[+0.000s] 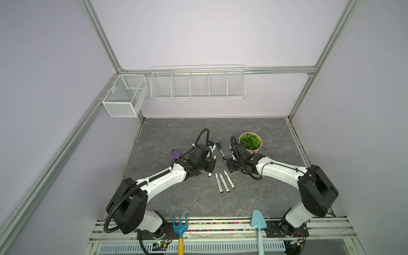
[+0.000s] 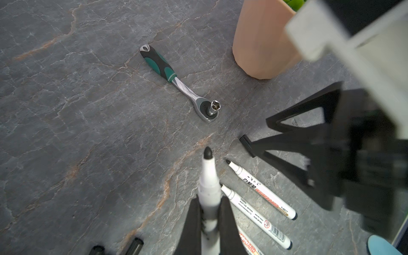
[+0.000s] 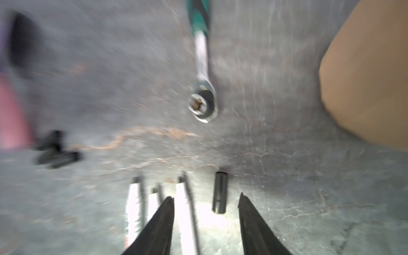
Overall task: Insert pens into pen caps
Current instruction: Place the pen cap at the center of the table, then pass a pen.
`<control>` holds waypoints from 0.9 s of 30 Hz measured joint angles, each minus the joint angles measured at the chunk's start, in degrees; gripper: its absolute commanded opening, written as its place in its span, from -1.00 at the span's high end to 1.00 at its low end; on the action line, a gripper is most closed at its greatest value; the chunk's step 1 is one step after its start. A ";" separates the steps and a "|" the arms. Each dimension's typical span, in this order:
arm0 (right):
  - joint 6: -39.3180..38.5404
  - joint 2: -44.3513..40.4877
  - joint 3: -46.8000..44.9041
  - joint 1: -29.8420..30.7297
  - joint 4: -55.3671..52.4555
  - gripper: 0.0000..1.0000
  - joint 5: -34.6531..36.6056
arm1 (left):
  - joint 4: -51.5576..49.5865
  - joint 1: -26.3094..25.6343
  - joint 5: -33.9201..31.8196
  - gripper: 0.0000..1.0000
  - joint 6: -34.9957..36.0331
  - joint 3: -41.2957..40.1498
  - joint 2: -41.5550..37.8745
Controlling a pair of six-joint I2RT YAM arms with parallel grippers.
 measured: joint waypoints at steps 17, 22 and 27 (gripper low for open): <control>-1.57 3.32 7.48 -0.09 7.17 0.17 -22.56 | 3.52 0.00 3.41 1.00 0.85 -3.28 -3.52; -0.63 3.37 7.52 -0.59 8.33 0.38 -24.26 | 4.74 0.00 3.56 1.00 0.83 -3.41 -3.78; 0.11 3.80 7.52 -0.94 9.57 0.58 -25.81 | 6.32 0.00 3.54 1.00 0.76 -3.74 -3.93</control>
